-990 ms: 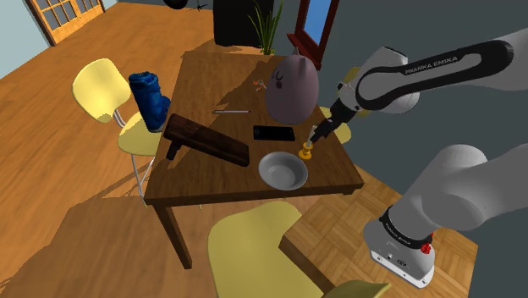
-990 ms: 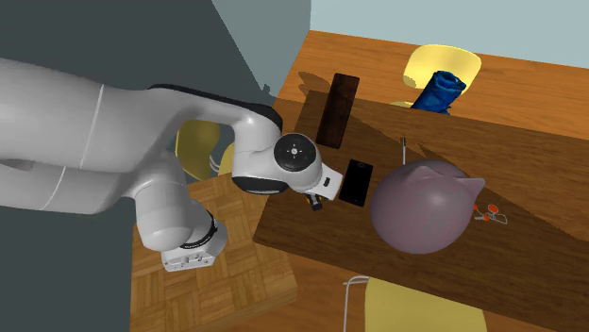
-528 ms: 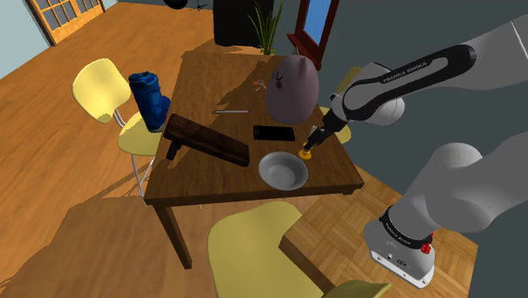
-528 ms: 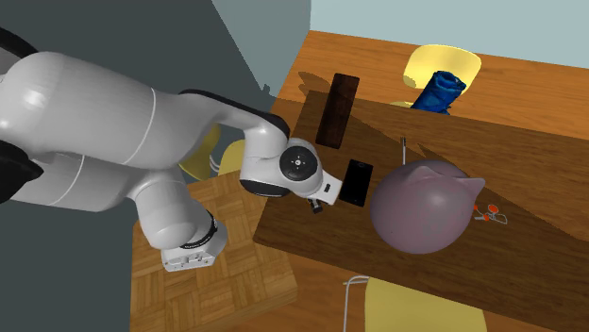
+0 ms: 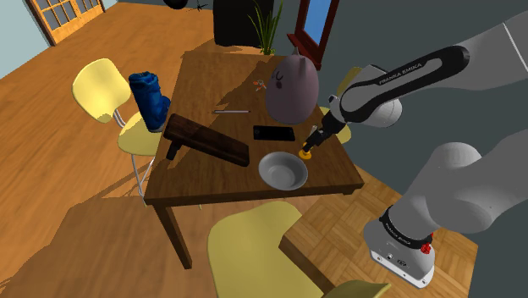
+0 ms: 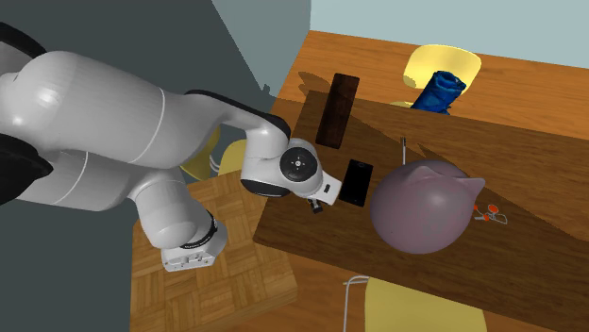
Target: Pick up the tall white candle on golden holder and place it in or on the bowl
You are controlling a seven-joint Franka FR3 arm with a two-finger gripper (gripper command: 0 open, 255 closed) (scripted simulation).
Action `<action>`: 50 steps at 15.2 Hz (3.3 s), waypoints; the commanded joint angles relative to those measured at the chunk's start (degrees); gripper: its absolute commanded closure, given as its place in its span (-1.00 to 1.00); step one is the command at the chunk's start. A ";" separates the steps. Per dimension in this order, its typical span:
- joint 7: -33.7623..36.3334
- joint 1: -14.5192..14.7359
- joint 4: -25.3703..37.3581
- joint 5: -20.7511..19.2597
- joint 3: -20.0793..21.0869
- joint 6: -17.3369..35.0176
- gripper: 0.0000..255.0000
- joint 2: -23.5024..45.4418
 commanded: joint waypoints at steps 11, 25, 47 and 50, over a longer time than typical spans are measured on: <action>0.00 0.00 0.00 0.00 0.00 0.00 1.00 0.00; 8.42 -7.28 3.91 -7.46 6.16 -14.81 1.00 -10.97; 30.97 2.70 3.79 0.01 26.11 -13.69 1.00 -14.64; 30.08 3.35 2.43 0.93 25.94 -10.57 1.00 -12.86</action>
